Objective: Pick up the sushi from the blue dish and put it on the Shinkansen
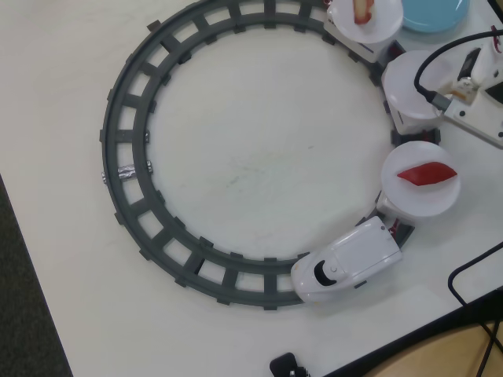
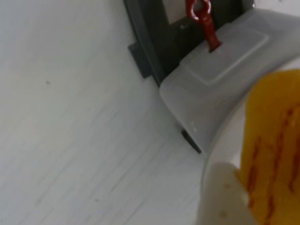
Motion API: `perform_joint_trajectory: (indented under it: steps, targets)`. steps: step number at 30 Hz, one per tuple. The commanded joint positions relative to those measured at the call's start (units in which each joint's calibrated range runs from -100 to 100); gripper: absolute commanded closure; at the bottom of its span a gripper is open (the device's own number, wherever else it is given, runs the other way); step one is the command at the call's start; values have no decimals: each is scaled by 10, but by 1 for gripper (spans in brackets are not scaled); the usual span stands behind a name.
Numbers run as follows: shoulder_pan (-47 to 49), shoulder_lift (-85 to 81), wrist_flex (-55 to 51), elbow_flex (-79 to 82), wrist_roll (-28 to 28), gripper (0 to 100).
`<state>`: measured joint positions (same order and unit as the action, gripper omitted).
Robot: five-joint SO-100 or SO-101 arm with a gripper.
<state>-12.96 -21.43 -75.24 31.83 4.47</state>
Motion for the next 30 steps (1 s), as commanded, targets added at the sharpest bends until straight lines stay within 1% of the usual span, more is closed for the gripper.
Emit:
perform_joint_trajectory:
  steps: [1, 8, 13, 15, 17, 21, 25, 30]
  targets:
    - [2, 33, 4, -50, 2, 97]
    - [14, 91, 0, -89, 2, 97]
    - [56, 94, -18, -84, -3, 97]
    - [73, 93, -35, -84, -3, 93]
    - [85, 93, -60, -89, -4, 87]
    - [79, 92, -78, -89, -4, 77]
    - [78, 92, -79, -82, -4, 73]
    - [77, 49, -79, -91, -5, 73]
